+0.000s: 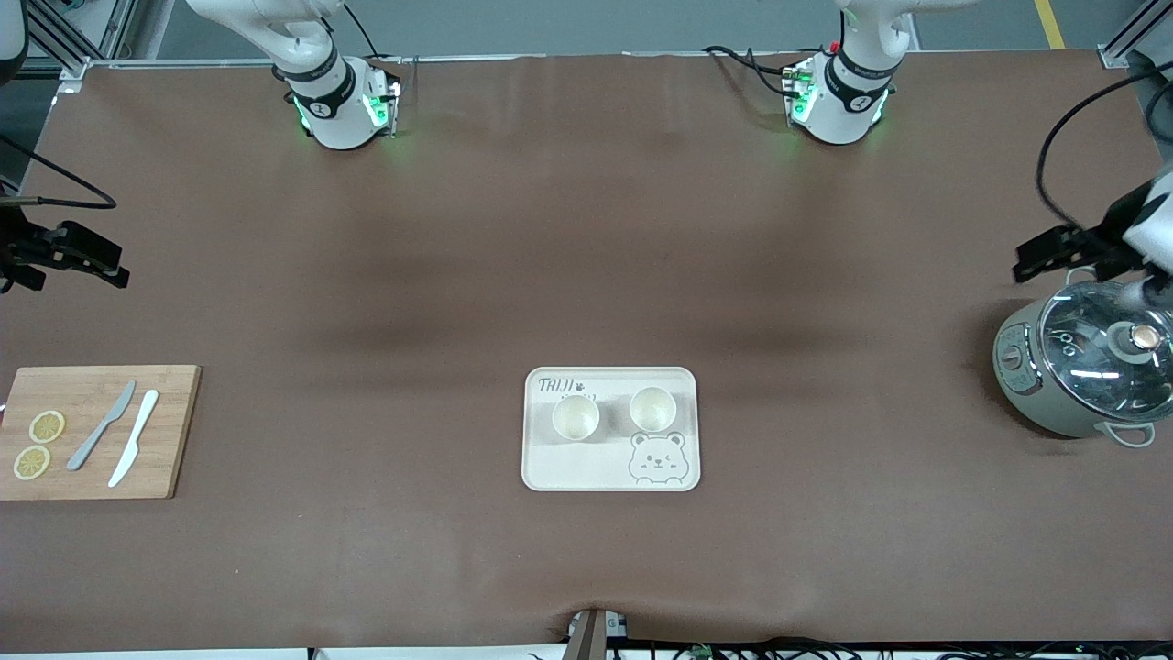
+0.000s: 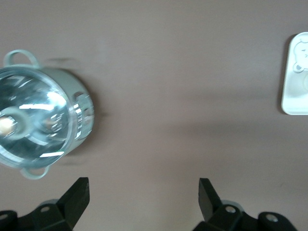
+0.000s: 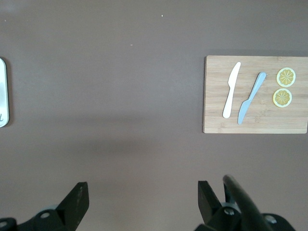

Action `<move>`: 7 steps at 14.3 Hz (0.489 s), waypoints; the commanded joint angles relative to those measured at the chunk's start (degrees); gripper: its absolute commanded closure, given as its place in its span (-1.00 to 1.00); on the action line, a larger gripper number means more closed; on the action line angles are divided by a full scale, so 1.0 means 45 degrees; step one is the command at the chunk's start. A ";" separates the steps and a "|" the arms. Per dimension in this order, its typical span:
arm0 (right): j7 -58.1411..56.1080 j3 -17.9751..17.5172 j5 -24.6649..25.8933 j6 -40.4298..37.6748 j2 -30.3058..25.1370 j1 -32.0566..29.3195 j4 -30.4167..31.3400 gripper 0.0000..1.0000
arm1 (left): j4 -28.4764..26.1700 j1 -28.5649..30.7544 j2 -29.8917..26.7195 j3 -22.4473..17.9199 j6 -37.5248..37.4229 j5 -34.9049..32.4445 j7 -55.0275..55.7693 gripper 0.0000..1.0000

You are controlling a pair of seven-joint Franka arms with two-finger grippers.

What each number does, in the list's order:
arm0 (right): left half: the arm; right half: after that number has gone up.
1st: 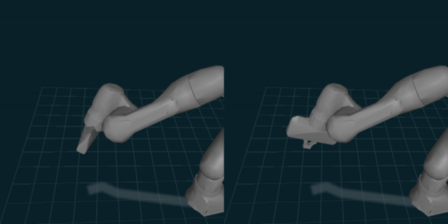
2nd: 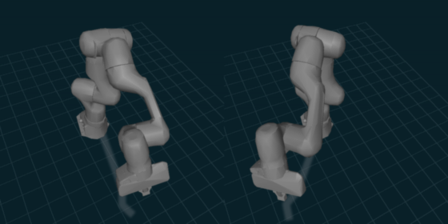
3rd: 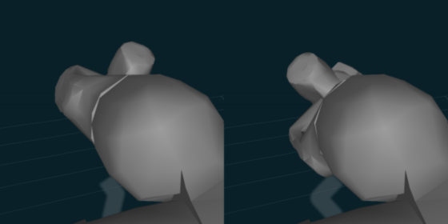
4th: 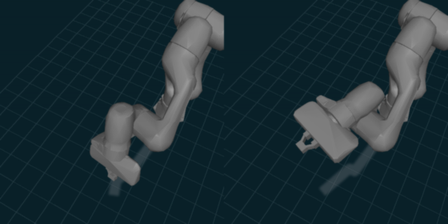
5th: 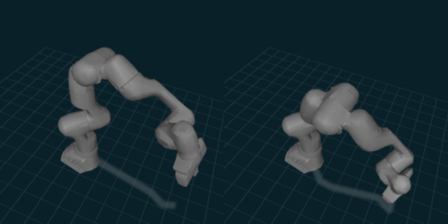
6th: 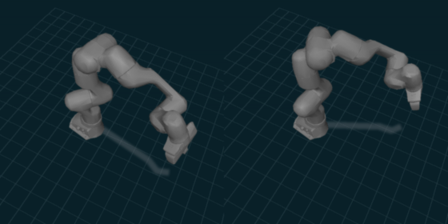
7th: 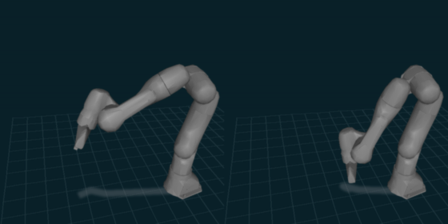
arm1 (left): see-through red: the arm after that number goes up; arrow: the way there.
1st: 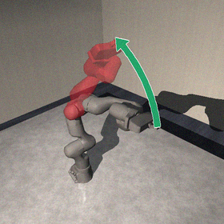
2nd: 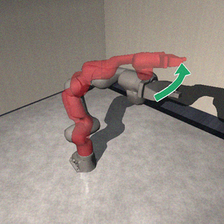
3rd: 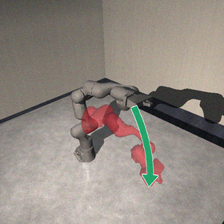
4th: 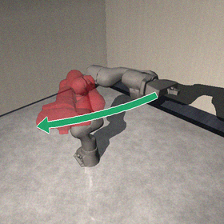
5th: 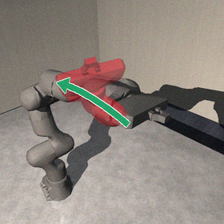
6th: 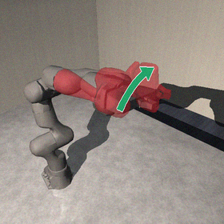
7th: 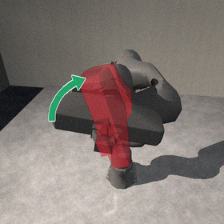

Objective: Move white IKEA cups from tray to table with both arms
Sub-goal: 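Move the left gripper over the white cup beside the bear print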

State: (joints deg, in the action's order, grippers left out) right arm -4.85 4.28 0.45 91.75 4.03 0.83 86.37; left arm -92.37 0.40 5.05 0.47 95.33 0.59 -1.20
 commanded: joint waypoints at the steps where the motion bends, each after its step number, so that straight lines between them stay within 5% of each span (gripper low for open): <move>1: -0.0017 -0.0151 0.0135 -0.0174 0.0139 -0.0204 -0.0326 -1.00 | -0.0236 -0.0029 0.0186 0.0071 0.0688 0.1133 0.0168 -1.00; 7: 0.0022 -0.0151 0.0115 -0.0155 0.0139 -0.0165 -0.0325 -1.00 | -0.0138 -0.2115 0.1688 0.0501 0.2269 0.0378 0.3405 -1.00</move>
State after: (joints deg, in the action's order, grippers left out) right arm -4.85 4.27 0.45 91.75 4.05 0.83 86.33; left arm -93.32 -5.56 10.10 2.53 102.78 4.38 9.25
